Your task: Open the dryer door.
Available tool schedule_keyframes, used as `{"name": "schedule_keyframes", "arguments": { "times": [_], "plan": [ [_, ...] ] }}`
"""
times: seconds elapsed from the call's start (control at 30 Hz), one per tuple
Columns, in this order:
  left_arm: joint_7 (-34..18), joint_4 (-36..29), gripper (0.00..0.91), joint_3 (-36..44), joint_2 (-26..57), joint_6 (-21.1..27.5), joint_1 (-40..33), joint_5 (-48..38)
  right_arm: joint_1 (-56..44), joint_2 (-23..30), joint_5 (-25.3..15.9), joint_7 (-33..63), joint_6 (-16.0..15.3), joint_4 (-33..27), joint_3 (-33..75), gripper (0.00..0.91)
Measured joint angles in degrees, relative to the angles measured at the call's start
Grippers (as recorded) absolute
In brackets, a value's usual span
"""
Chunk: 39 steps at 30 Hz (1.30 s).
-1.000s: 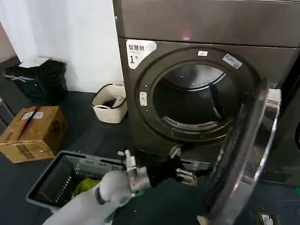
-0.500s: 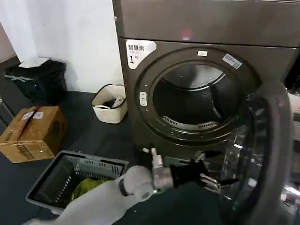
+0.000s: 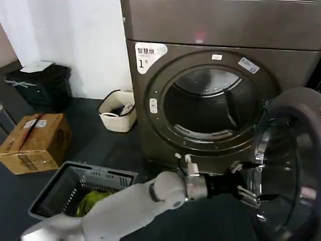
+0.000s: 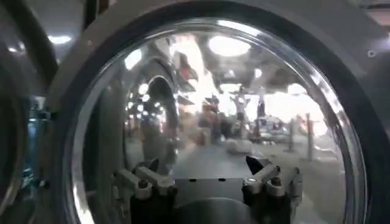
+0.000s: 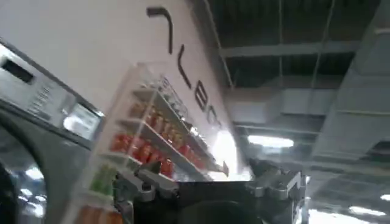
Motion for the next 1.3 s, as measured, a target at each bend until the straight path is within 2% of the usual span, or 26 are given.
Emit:
{"name": "schedule_keyframes", "arguments": {
  "times": [0.2, 0.5, 0.9, 1.13, 1.3],
  "plan": [
    [-0.2, 3.1, 0.907, 1.7, -3.0, -0.1, -2.0, -0.6, -0.8, -0.3, -2.2, 0.7, -2.4, 0.1, 3.4, 0.907],
    [-1.0, 8.5, 0.907, 4.1, -8.7, -0.1, -4.5, -0.6, -0.9, -0.4, -5.4, 0.3, -4.1, -0.1, 6.0, 0.907],
    [-1.1, 16.6, 0.907, 5.5, -15.0, -0.8, -6.0, -0.4, -1.1, -0.8, -11.8, 0.1, -4.6, -0.5, 10.5, 0.907],
    [-1.8, 20.3, 0.907, 5.7, -18.0, -0.9, -6.7, 0.2, -1.0, -1.0, -15.2, 0.3, -2.7, -1.5, 11.7, 0.907],
    [-2.0, 23.7, 0.907, 5.5, -19.3, -1.7, -7.7, 0.9, -1.2, -1.0, -15.3, 0.0, -2.7, -1.5, 12.4, 0.907]
  ]
}}
